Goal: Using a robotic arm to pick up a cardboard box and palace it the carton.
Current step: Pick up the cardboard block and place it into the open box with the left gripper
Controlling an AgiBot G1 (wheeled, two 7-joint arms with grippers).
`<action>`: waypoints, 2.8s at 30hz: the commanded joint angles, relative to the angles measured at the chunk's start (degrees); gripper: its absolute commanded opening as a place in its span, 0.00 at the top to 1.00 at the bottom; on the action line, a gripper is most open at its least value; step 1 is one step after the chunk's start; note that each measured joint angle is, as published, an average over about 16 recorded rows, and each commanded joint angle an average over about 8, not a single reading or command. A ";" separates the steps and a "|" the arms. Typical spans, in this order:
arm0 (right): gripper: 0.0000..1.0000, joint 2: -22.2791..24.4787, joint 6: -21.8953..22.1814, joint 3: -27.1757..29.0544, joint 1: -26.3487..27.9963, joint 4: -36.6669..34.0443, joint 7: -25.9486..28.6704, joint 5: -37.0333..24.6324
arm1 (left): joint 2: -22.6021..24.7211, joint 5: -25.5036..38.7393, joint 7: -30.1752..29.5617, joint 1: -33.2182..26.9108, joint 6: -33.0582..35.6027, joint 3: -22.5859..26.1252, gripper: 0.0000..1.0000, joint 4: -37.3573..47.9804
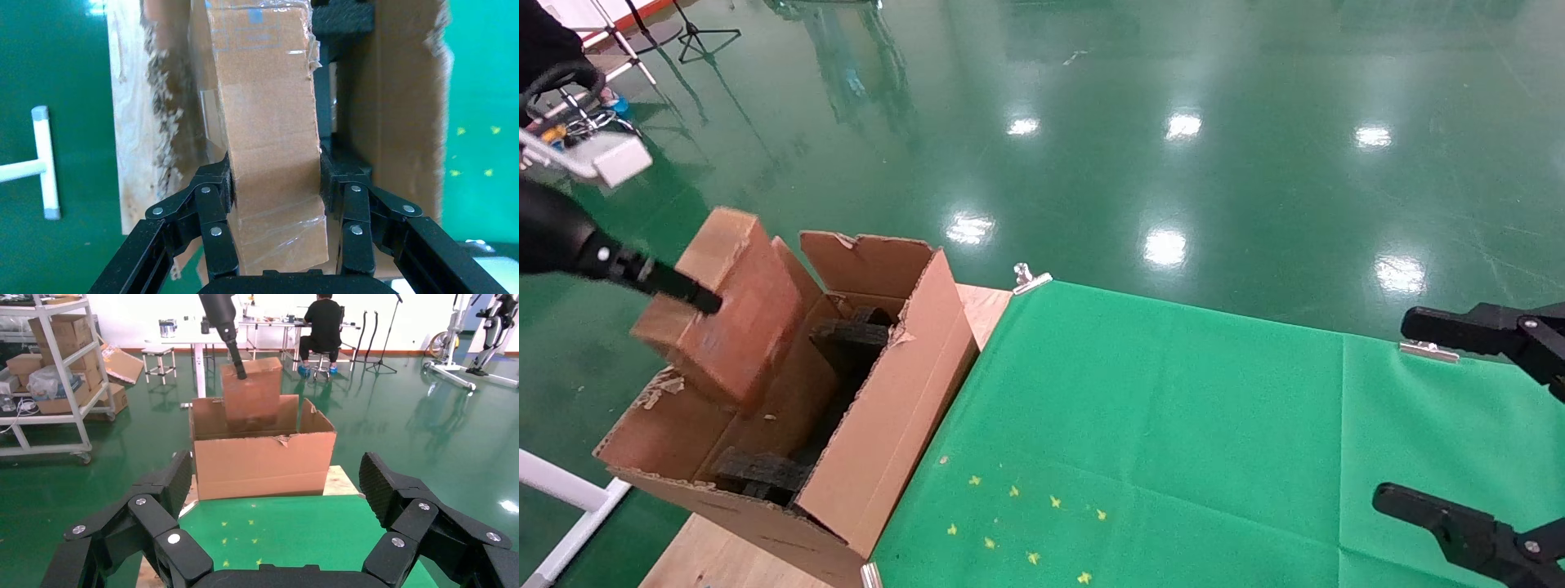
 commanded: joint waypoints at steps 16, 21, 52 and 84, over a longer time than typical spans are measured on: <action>0.00 0.00 0.00 0.00 0.00 0.00 0.00 0.00 | -1.44 -1.46 6.73 7.61 -6.26 -0.83 1.00 3.90; 0.00 0.00 0.00 0.00 0.00 0.00 0.00 0.00 | -1.10 -1.67 7.13 9.57 -10.70 -1.00 1.00 4.77; 0.00 0.00 0.00 -0.01 0.00 0.00 0.00 0.00 | 1.01 -5.10 3.72 24.58 -21.77 -3.36 1.00 6.13; 0.00 0.00 0.00 -0.01 0.00 0.00 -0.01 0.01 | 2.83 -10.07 -0.87 36.43 -29.21 -6.83 1.00 6.52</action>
